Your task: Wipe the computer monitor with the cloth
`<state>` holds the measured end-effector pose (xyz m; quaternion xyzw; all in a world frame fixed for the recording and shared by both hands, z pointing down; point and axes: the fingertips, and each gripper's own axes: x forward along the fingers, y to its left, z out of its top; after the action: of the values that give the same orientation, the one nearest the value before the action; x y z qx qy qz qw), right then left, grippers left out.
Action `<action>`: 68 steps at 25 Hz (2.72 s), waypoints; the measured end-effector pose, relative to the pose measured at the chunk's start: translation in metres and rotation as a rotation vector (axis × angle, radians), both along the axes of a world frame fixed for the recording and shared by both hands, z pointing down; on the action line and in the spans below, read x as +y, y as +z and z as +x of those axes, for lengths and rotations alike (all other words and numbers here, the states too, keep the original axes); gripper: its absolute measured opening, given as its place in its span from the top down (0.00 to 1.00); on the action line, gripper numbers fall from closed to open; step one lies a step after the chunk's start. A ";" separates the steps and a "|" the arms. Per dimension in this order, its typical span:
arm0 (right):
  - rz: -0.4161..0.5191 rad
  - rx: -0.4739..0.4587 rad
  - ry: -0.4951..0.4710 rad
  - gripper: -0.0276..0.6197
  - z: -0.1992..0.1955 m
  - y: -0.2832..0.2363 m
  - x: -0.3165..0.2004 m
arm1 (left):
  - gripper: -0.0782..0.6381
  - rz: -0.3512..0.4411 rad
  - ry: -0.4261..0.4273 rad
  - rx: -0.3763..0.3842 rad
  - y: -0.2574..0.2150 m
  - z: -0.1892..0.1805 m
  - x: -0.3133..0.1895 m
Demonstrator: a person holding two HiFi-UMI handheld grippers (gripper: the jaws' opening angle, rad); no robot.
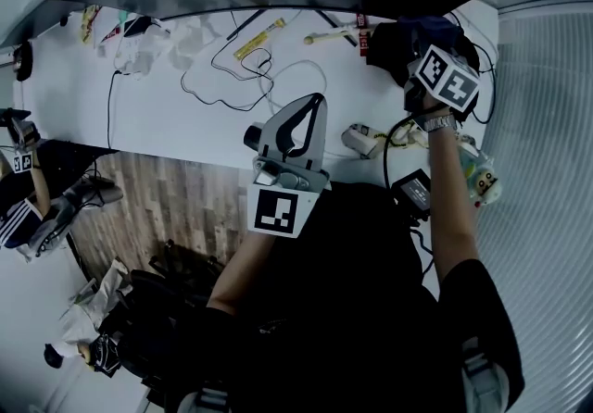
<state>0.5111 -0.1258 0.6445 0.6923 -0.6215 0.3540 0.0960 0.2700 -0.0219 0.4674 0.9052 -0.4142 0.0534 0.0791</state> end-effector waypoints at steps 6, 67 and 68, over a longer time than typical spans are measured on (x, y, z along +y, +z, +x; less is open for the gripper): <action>-0.005 0.017 0.004 0.77 -0.006 -0.001 -0.001 | 0.88 0.004 0.018 0.014 -0.001 -0.005 -0.005; -0.141 0.094 0.043 0.77 -0.294 0.019 -0.097 | 0.88 -0.117 0.120 0.063 0.051 -0.297 -0.120; -0.141 0.094 0.040 0.77 -0.299 0.019 -0.099 | 0.88 -0.117 0.120 0.067 0.051 -0.301 -0.122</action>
<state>0.2118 -0.2244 0.6638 0.7119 -0.5760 0.3658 0.1663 -0.0308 -0.1434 0.5179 0.9235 -0.3525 0.0521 0.1422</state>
